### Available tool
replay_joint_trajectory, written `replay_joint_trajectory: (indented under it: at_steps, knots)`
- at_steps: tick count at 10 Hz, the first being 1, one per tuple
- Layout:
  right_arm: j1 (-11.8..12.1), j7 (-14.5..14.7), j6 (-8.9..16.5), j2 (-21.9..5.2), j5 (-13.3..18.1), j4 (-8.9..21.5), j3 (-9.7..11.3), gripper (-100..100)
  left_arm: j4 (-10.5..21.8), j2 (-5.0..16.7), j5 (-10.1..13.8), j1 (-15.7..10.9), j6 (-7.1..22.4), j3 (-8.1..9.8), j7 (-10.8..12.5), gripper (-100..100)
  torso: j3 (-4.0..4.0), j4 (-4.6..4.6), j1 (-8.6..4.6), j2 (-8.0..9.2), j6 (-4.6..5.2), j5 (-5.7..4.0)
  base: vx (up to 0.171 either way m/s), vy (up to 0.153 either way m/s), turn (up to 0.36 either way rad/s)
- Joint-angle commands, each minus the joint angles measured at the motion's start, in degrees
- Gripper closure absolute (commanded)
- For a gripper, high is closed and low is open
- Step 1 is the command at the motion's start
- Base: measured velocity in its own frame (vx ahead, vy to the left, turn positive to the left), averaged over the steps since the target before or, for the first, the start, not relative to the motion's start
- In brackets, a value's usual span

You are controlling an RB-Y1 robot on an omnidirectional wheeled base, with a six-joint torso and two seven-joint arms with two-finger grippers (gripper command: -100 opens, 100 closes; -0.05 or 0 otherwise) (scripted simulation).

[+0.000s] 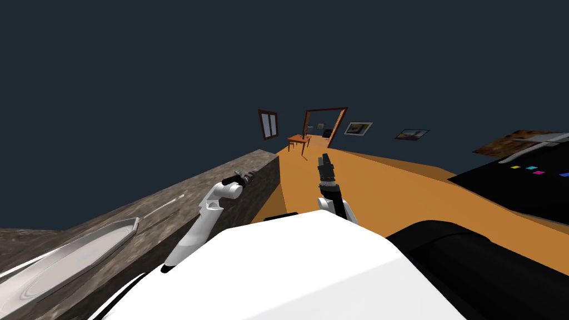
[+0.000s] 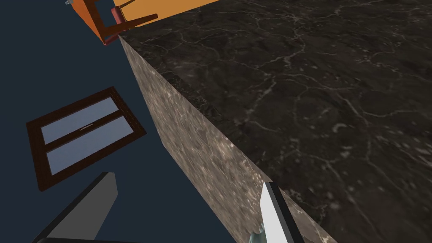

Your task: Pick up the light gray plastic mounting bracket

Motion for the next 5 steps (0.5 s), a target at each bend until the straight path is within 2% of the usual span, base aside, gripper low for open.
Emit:
replay_joint_trajectory:
  at_steps: [1, 2, 3, 4, 5]
  knots:
    - [0.0, 0.0, 0.0, 0.0, 0.0, 0.0, 0.0, 0, 0.2, 0.7, 0.2, 0.0, 2.3, -0.06, -0.1, -100, 0.0, 0.0, 0.0, 0.0, 0.0, 0.0, 0.046, 0.031, -0.035]
    - [0.0, 0.0, 0.0, 0.0, 0.0, 0.0, 0.0, 0, 1.4, 2.4, 0.8, -0.7, 4.2, -0.07, -0.4, -100, 0.0, 0.0, -0.02, 0.01, -0.01, 0.0, 0.058, 0.031, -0.061]
    - [0.0, 0.0, 0.0, 0.0, 0.0, 0.0, 0.0, 0, 1.4, 2.4, 0.8, -0.7, 5.0, -0.07, -0.4, -100, -0.01, -0.01, -0.01, -0.03, 0.0, 0.0, 0.047, 0.036, -0.033]
    - [0.0, 0.0, 0.0, 0.0, 0.0, 0.0, 0.0, 0, 2.5, 4.1, 1.4, -1.3, 7.3, -0.07, -0.7, -100, 0.0, 0.0, 0.0, 0.01, -0.02, 0.01, 0.064, 0.038, -0.054]
    - [0.0, 0.0, 0.0, 0.0, 0.0, 0.0, 0.0, 0, 2.5, 4.1, 1.4, -1.3, 7.4, -0.07, -0.7, -100, -0.03, -0.01, 0.02, -0.04, -0.01, 0.01, 0.052, 0.034, -0.03]
